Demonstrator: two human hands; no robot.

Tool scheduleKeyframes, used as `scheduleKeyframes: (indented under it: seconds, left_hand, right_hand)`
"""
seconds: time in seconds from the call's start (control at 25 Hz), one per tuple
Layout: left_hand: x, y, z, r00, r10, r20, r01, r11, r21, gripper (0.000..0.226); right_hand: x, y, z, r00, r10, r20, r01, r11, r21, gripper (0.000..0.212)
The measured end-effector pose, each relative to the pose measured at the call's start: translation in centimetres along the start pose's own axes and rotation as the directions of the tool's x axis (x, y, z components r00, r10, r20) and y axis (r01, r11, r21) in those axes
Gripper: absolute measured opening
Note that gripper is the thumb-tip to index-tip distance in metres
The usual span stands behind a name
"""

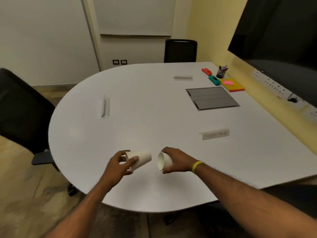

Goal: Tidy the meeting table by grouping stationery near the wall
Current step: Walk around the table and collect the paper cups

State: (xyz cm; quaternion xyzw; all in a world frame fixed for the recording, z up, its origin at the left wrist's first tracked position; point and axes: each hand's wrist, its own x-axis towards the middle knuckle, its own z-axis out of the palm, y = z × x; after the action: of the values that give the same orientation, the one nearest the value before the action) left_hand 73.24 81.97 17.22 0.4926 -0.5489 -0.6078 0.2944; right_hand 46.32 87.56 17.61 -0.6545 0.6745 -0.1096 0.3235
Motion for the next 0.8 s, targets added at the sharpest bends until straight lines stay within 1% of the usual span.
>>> scheduleKeyframes:
  seconds: [0.12, 0.2, 0.28, 0.36, 0.44, 0.52, 0.6, 0.72, 0.8]
  left_hand:
    - [3.1, -0.2, -1.6, 1.0, -0.017, 0.017, 0.018, 0.996, -0.093, 0.043]
    - [5.0, -0.7, -1.6, 0.999, -0.033, 0.034, 0.037, 0.992, -0.119, 0.043]
    - [6.4, -1.4, -1.1, 0.997, -0.062, 0.055, 0.068, 0.992, -0.109, 0.044]
    - [8.1, -1.8, -0.5, 0.993, -0.087, 0.074, 0.094, 0.991, -0.095, 0.043]
    - [10.3, -2.0, -0.1, 0.99, -0.106, 0.087, 0.113, 0.991, -0.072, 0.041]
    - [12.4, -1.8, 0.2, 0.988, -0.126, 0.089, 0.129, 0.991, -0.029, 0.038]
    - [14.7, -1.3, 0.6, 0.986, -0.133, 0.095, 0.131, 0.991, 0.034, 0.037]
    - [17.5, -1.3, 0.7, 0.983, -0.141, 0.117, 0.125, 0.983, 0.135, 0.04]
    - [18.8, -1.6, 0.3, 0.978, -0.17, 0.121, 0.144, 0.97, 0.197, 0.05]
  right_hand:
    - [0.6, 1.2, 1.3, 0.983, 0.154, -0.103, -0.132, 0.972, 0.195, 0.067]
    - [1.1, 2.5, 1.8, 0.947, 0.276, -0.165, -0.208, 0.917, 0.34, 0.068]
    - [1.7, 4.4, 2.1, 0.895, 0.398, -0.204, -0.264, 0.838, 0.477, 0.069]
    - [2.6, 7.0, 2.2, 0.828, 0.506, -0.241, -0.303, 0.765, 0.568, 0.071]
    - [4.1, 9.7, 2.0, 0.734, 0.619, -0.279, -0.336, 0.688, 0.643, 0.072]
    - [5.9, 12.0, 1.4, 0.644, 0.702, -0.303, -0.357, 0.626, 0.693, 0.074]
    - [8.1, 14.2, 0.5, 0.58, 0.742, -0.335, -0.379, 0.61, 0.696, 0.076]
    - [11.2, 17.5, -0.4, 0.514, 0.76, -0.398, -0.424, 0.628, 0.652, 0.077]
    - [13.0, 19.2, -0.9, 0.473, 0.772, -0.425, -0.444, 0.625, 0.642, 0.078]
